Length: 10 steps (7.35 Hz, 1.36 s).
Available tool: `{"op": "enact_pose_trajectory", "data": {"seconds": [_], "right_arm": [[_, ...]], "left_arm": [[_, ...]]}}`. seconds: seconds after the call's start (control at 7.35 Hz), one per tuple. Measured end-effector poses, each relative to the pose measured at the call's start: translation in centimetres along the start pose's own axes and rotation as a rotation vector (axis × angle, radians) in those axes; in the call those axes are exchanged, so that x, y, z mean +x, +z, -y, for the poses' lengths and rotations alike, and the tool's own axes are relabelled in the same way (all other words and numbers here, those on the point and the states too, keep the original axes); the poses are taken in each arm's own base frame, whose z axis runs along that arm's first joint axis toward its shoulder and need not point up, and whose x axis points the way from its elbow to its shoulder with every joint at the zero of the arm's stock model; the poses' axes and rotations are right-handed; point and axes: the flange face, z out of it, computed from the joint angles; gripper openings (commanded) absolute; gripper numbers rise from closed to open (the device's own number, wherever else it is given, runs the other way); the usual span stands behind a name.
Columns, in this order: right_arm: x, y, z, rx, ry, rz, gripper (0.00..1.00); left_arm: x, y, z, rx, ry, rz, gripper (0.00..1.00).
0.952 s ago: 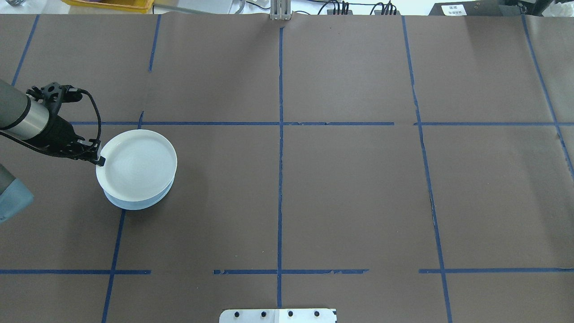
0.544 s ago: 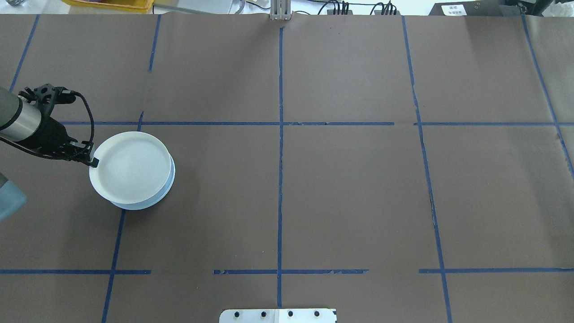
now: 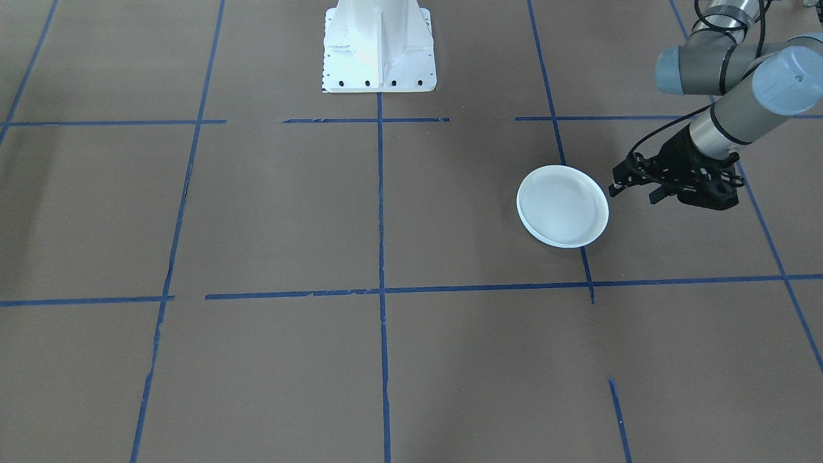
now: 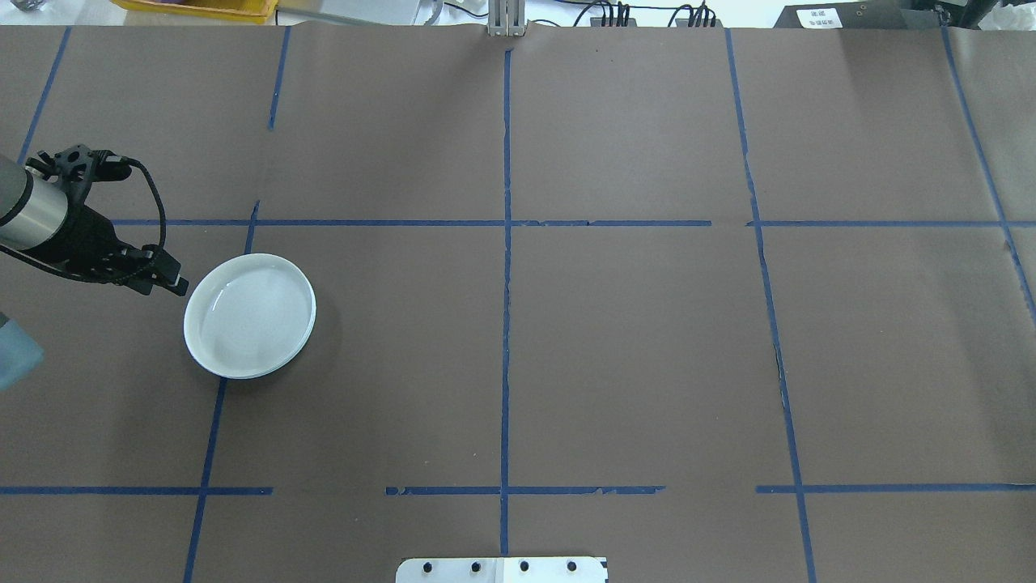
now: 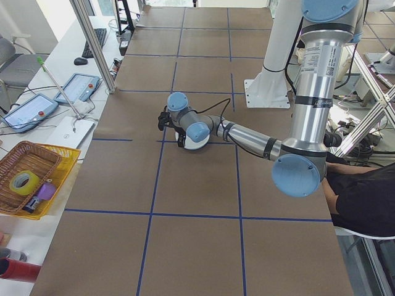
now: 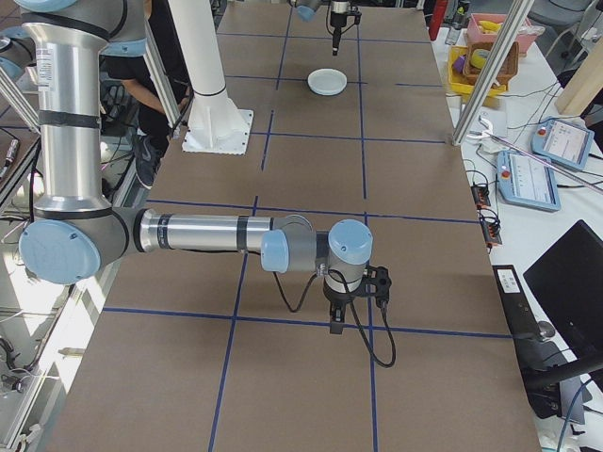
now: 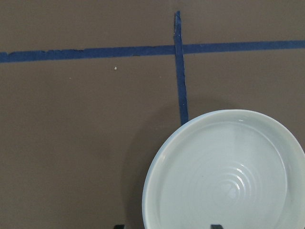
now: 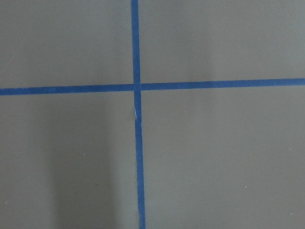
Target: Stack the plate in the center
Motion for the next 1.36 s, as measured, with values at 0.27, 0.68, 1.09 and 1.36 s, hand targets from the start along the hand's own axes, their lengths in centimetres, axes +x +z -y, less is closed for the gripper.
{"op": "enact_pose_trajectory", "data": {"seconds": [0.27,0.68,1.09,1.36], "right_arm": [[0.0,0.0,0.0,0.000,0.000,0.000,1.00],[0.0,0.0,0.0,0.000,0.000,-0.001,1.00],[0.0,0.0,0.0,0.000,0.000,-0.001,1.00],[0.0,0.0,0.0,0.000,0.000,-0.001,1.00]], "left_arm": [[-2.8,-4.4,2.0,0.102,0.131,0.042,1.00],[-10.1,-8.1,3.7,0.145,0.224,0.185,1.00],[-20.1,-12.5,3.7,0.074,0.176,0.295,1.00],[-25.8,-13.6,2.1,0.005,0.152,0.317,1.00]]}}
